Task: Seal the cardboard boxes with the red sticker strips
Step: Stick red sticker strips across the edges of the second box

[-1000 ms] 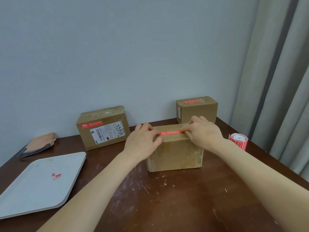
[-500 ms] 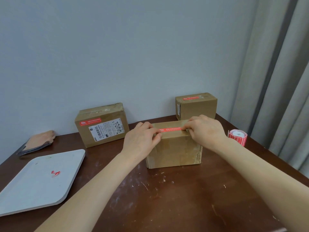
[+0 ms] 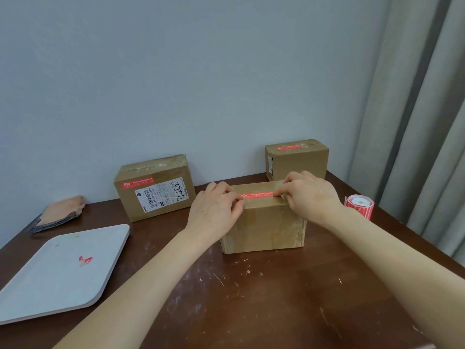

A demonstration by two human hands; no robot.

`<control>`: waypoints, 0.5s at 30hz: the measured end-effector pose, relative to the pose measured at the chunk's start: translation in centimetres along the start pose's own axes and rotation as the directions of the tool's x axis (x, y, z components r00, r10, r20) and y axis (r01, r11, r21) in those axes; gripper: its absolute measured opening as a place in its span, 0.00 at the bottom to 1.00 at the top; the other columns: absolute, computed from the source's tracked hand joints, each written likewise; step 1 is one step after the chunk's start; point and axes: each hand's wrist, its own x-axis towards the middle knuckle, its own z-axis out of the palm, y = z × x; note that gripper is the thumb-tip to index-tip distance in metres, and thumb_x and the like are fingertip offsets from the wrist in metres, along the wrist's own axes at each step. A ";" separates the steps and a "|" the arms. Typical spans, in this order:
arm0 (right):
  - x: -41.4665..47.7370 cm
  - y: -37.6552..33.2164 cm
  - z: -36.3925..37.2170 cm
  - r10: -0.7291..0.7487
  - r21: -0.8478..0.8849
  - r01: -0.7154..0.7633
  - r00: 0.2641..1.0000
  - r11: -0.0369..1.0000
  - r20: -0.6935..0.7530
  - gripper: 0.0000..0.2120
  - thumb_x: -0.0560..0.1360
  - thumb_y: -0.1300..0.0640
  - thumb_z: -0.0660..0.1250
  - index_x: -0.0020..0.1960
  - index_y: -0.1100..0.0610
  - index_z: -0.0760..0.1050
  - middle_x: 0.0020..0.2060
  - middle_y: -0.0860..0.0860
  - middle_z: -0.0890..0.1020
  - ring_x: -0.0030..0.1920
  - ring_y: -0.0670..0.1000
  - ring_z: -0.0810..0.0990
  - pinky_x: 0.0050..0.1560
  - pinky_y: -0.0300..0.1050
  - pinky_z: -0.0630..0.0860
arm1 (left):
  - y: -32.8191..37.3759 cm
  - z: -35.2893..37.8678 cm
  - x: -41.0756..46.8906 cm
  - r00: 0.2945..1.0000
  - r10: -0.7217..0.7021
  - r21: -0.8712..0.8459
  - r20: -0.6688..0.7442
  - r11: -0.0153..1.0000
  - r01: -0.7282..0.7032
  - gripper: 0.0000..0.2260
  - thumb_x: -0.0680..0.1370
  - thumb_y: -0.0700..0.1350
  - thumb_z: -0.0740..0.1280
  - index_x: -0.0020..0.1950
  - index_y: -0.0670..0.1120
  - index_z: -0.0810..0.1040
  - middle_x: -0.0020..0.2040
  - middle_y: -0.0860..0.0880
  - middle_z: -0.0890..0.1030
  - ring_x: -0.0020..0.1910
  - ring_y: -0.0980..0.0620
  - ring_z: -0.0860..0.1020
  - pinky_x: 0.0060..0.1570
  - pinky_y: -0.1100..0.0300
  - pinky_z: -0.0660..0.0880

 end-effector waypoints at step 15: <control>0.6 -0.1 0.1 0.008 -0.001 -0.008 1.000 1.000 0.029 0.19 0.82 0.53 0.52 0.70 0.39 0.67 0.57 0.50 0.72 0.58 0.53 0.68 0.47 0.45 0.67 | 0.0 -0.1 0.6 0.999 -0.019 0.003 0.047 1.000 0.019 0.18 0.80 0.54 0.52 0.67 0.56 0.72 0.56 0.52 0.72 0.55 0.52 0.68 0.49 0.60 0.67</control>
